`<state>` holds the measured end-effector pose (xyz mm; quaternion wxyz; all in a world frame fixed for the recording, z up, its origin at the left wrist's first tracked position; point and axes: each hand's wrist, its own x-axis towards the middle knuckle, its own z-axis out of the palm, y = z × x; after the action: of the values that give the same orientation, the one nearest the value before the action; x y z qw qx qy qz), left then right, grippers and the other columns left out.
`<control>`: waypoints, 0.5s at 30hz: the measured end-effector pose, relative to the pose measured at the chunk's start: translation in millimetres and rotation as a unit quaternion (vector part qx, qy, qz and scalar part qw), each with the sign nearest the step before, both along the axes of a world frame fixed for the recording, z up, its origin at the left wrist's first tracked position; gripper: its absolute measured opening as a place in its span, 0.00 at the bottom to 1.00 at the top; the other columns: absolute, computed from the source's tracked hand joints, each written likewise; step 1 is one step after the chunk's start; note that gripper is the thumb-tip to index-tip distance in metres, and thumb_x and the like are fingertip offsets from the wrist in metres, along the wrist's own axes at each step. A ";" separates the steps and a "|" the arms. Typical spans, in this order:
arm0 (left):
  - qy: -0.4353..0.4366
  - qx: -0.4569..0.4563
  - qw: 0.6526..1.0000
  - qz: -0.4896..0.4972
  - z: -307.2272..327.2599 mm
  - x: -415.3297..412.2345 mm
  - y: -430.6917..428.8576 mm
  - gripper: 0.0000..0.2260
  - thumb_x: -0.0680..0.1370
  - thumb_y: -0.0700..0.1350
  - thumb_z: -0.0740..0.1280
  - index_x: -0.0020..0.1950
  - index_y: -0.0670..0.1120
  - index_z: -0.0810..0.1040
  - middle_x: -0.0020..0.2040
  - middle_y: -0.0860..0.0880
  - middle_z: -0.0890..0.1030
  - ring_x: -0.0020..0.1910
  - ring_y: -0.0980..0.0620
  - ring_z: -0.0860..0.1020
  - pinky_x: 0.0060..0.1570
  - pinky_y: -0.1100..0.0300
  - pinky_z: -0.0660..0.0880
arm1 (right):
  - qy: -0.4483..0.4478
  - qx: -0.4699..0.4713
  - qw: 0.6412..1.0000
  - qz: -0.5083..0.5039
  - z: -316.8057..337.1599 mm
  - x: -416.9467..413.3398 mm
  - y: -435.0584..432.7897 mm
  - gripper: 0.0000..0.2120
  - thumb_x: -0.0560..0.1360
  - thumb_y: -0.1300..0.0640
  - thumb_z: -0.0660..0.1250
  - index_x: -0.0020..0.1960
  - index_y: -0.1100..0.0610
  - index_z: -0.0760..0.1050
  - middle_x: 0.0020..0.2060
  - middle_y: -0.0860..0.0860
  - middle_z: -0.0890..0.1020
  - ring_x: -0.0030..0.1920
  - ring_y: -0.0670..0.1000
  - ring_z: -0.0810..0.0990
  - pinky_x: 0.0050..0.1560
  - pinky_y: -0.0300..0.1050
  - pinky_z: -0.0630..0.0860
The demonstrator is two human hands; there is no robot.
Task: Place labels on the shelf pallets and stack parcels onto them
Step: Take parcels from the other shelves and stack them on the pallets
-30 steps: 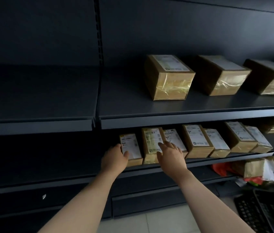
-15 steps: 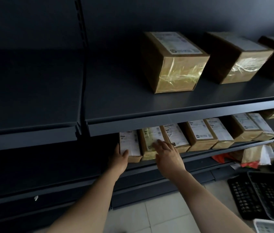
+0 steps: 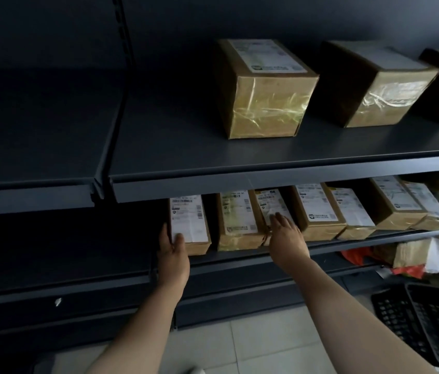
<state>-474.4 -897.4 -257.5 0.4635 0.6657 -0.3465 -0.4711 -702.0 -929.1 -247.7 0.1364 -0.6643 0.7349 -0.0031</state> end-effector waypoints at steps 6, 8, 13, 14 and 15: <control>0.016 -0.058 0.996 0.073 -0.2 -9.8 20.7 0.19 0.83 0.49 0.54 0.75 0.58 0.59 0.68 0.49 0.72 0.63 0.47 0.73 0.61 0.51 0.70 | 0.058 -0.028 0.996 0.060 -19.4 -18.7 18.7 0.28 0.76 0.61 0.61 0.75 0.57 0.61 0.75 0.53 0.62 0.76 0.54 0.58 0.76 0.53 0.51; 0.023 -0.085 0.992 0.094 1.7 -15.4 30.1 0.19 0.83 0.48 0.54 0.74 0.58 0.60 0.68 0.50 0.72 0.63 0.49 0.73 0.60 0.54 0.69 | 0.034 -0.088 0.994 0.061 -25.6 -20.9 37.4 0.23 0.72 0.64 0.65 0.67 0.58 0.73 0.67 0.54 0.74 0.69 0.57 0.70 0.73 0.58 0.59; -0.002 -0.086 0.979 0.185 1.6 -67.8 102.8 0.20 0.83 0.49 0.55 0.75 0.58 0.59 0.69 0.53 0.71 0.65 0.52 0.72 0.60 0.57 0.67 | -0.123 -0.150 0.981 0.013 -51.6 -56.6 77.6 0.11 0.74 0.61 0.68 0.56 0.57 0.78 0.54 0.56 0.79 0.55 0.60 0.77 0.58 0.55 0.72; 0.007 -0.097 0.976 0.193 0.9 -65.1 106.2 0.20 0.83 0.49 0.55 0.75 0.58 0.59 0.69 0.53 0.71 0.65 0.52 0.72 0.61 0.56 0.67 | -0.159 -0.130 0.978 -0.032 -53.0 -54.1 75.8 0.14 0.76 0.57 0.67 0.62 0.56 0.75 0.59 0.58 0.76 0.58 0.60 0.74 0.59 0.55 0.71; 0.010 -0.099 0.976 0.193 2.0 -62.7 110.6 0.20 0.83 0.50 0.55 0.76 0.58 0.58 0.69 0.54 0.71 0.65 0.53 0.71 0.62 0.56 0.66 | -0.185 -0.100 0.974 -0.084 -54.1 -49.2 73.9 0.20 0.76 0.53 0.67 0.66 0.55 0.71 0.62 0.59 0.71 0.61 0.61 0.71 0.61 0.55 0.70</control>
<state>-537.1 -786.8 -255.4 0.6127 0.6665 -0.2513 -0.3425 -751.2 -855.2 -301.7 0.2019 -0.5982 0.7462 -0.2111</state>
